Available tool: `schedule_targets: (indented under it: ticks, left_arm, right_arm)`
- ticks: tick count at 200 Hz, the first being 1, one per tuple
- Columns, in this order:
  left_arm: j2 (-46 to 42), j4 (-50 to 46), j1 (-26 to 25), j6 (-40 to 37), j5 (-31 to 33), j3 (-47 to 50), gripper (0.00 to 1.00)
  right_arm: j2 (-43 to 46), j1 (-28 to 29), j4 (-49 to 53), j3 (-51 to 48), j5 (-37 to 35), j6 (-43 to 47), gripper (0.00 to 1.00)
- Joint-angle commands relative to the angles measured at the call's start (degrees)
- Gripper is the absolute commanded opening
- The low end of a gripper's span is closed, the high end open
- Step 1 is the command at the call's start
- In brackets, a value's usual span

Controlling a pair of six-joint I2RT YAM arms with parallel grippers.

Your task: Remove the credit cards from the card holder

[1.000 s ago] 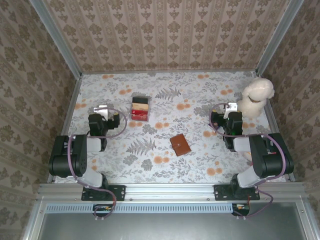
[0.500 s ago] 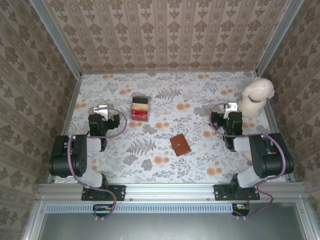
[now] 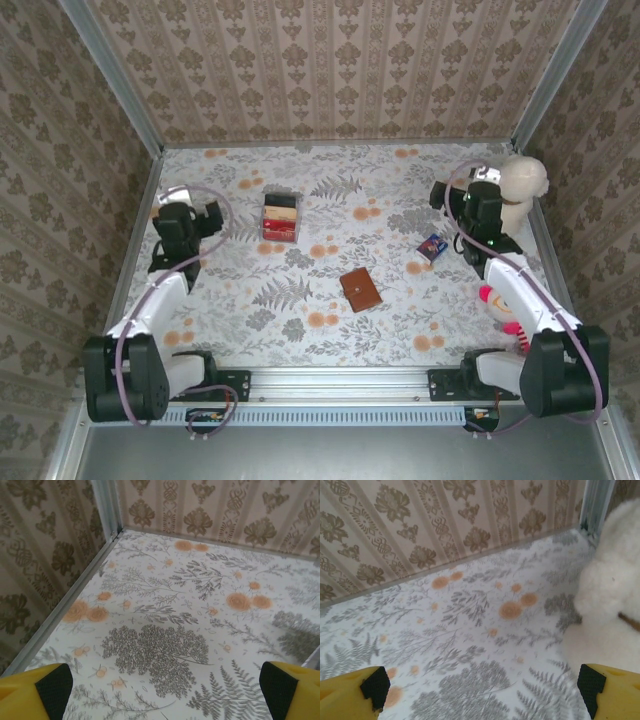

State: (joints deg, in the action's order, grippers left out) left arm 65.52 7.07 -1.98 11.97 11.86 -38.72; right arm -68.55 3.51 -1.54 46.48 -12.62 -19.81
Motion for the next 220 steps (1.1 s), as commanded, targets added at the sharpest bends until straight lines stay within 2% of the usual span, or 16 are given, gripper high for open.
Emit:
schedule_targets:
  ticks: [1,23,70,106,127,161,200,220]
  left_arm:
    - [-2.24,-24.23,-0.39,11.2,-0.25,-6.0,1.0]
    - [-4.31,-30.22,-0.28,12.09,-5.91,-7.97,1.0]
    - [-9.36,-36.57,-0.03,11.11,-16.52,-9.29,1.0]
    - [-10.73,-37.22,-0.04,9.95,-17.7,-8.62,1.0]
    - [-10.81,-36.97,-0.13,9.83,-17.99,-7.97,1.0]
    - [-10.83,-36.22,-0.14,10.01,-18.84,-7.0,1.0]
    - [-10.37,-35.4,-0.22,9.02,-22.97,-6.6,1.0]
    - [-9.52,-35.32,-0.49,8.66,-24.71,-6.64,1.0]
  right_arm:
    - [-0.18,1.74,22.89,3.15,1.72,-11.65,1.0]
    - [0.89,5.25,27.11,3.38,7.68,-14.2,1.0]
    - [1.68,18.28,29.8,0.28,12.6,-21.83,0.99]
    - [-3.83,29.38,34.84,1.95,10.29,-26.96,0.91]
    - [-7.84,33.91,36.23,3.14,9.03,-29.17,0.84]
    - [-14.5,37.18,34.07,4.82,9.87,-30.09,0.66]
    - [-22.8,37.69,33.3,10.06,10.34,-28.03,0.58]
    - [-27.23,38.11,32.65,13.02,10.02,-26.72,0.57]
